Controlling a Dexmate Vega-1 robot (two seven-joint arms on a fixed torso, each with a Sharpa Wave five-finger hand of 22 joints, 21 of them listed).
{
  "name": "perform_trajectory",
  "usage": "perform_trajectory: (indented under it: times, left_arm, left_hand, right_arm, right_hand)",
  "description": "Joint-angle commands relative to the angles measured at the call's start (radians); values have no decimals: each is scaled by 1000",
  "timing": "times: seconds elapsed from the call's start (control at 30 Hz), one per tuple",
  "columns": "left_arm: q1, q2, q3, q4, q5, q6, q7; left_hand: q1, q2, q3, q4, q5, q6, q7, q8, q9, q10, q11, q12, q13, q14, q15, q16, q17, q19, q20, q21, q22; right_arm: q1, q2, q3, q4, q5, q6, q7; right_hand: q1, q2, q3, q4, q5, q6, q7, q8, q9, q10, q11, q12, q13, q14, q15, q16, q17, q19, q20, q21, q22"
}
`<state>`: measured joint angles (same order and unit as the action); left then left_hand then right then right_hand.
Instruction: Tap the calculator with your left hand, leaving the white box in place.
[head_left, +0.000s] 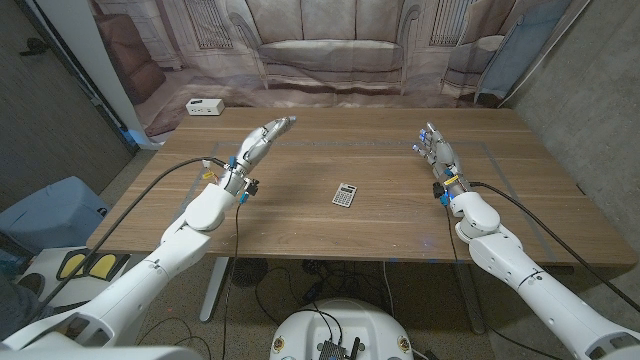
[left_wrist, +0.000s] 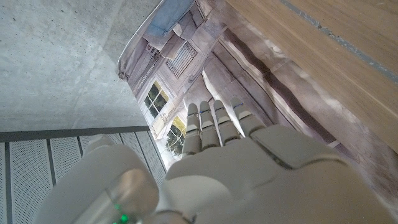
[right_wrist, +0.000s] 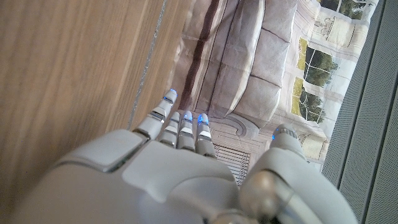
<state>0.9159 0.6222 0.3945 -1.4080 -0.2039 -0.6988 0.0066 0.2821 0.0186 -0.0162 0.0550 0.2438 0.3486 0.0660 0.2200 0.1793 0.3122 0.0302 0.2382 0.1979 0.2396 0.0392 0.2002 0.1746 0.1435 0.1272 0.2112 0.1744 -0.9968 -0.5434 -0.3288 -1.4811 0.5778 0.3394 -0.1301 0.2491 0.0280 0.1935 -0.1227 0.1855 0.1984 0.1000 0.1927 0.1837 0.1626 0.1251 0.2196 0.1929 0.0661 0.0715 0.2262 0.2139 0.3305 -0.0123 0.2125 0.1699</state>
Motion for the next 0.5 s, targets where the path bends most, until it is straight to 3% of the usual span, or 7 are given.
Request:
perform_trajectory:
  times: [0.03, 0.27, 0.5]
  left_arm:
    - [28, 19, 8, -75, 119, 28, 48]
    - [48, 26, 0, -111, 209, 40, 108]
    - [54, 37, -4, -127, 283, 37, 149]
  left_hand:
    - [12, -2, -2, -5, -3, 17, -2, 6, 3, 11, -1, 10, 2, 11, -1, 6, 4, 8, 1, 4, 5]
    - [16, 0, -3, -8, -8, 46, -4, 11, 3, 30, -4, 13, 2, 28, -8, 7, 4, 23, 12, 6, 5]
    - [21, 4, -2, -11, -13, 60, 3, 9, 4, 45, -9, 16, 2, 38, -10, 6, 4, 37, -18, 8, 5]
  right_arm:
    - [12, 15, -1, 30, 5, 21, 12]
    - [12, 21, -1, 41, 16, 24, 18]
    - [7, 17, -2, 29, 15, 18, 17]
  right_hand:
    - [12, 5, 7, -3, 0, 8, 2, 6, 4, 5, 3, 0, 4, 6, 2, 2, 0, 5, 6, 0, 2]
    - [13, 6, 7, -4, 0, 9, 3, 6, 4, 6, 3, 0, 4, 6, 1, 1, 0, 6, 5, -1, 2]
    - [18, 9, 9, -6, 1, 8, 5, 5, 4, 4, 7, -3, 4, 3, 1, -1, 0, 6, 2, -3, 2]
